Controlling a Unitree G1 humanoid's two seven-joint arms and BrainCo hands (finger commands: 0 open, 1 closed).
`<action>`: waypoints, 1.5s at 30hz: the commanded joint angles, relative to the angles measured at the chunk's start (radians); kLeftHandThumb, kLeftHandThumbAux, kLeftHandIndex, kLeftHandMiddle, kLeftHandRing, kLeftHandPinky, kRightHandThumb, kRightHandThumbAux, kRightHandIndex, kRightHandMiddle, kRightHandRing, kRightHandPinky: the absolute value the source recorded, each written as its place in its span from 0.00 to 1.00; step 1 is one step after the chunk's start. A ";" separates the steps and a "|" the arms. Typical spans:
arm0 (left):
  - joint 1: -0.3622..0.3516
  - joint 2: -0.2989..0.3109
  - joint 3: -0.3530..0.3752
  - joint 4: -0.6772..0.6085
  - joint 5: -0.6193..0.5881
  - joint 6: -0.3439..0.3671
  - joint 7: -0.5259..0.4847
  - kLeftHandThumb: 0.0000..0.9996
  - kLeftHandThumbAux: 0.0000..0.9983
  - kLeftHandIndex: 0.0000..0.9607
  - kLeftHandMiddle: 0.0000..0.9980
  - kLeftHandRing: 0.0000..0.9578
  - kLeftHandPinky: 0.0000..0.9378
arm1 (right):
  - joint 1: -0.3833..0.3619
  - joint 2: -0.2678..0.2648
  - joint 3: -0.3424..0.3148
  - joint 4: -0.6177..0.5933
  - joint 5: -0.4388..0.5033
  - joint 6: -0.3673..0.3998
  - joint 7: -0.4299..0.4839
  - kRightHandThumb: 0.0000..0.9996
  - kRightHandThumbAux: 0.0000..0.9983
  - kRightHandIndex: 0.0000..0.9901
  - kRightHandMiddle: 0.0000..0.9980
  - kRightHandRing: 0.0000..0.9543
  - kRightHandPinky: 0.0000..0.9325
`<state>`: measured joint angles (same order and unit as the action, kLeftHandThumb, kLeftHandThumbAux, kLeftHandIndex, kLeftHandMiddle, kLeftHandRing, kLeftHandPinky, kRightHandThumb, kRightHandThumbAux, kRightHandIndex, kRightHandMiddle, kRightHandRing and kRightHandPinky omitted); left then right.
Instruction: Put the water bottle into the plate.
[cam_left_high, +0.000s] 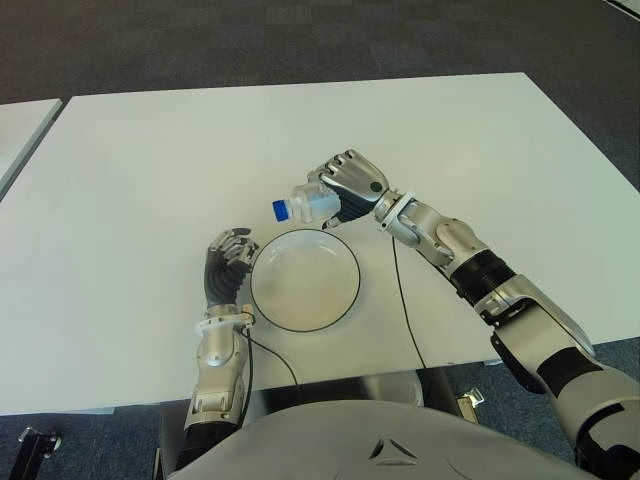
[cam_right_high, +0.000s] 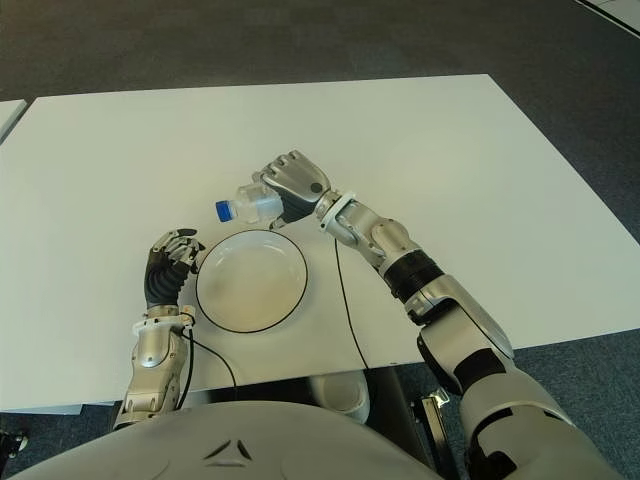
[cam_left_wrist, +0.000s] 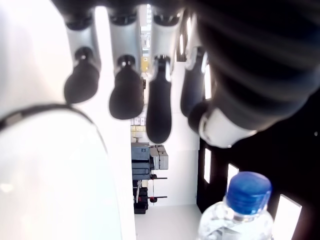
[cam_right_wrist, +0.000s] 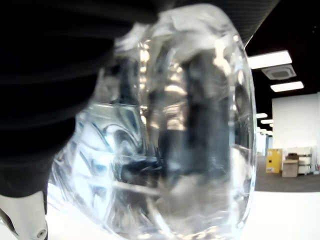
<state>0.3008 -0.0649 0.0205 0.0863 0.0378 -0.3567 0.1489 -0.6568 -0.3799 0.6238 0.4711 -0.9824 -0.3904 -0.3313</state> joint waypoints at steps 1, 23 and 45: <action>0.003 -0.001 -0.004 0.017 -0.004 -0.005 -0.016 0.83 0.68 0.41 0.57 0.80 0.81 | 0.009 0.005 -0.042 -0.020 0.029 0.007 -0.021 0.70 0.73 0.44 0.92 0.94 0.96; 0.002 -0.010 -0.002 0.010 0.008 0.013 0.001 0.84 0.68 0.42 0.57 0.81 0.82 | 0.112 -0.028 -0.135 -0.285 0.104 -0.043 0.092 0.71 0.72 0.44 0.90 0.92 0.94; 0.006 -0.009 0.003 0.008 0.000 0.015 0.000 0.84 0.68 0.41 0.57 0.79 0.79 | 0.208 -0.036 -0.017 -0.245 0.037 -0.183 0.195 0.71 0.72 0.44 0.91 0.94 0.97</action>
<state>0.2990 -0.0653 0.0219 0.0885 0.0383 -0.3557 0.1472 -0.4392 -0.4205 0.5847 0.1976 -0.9161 -0.5566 -0.1269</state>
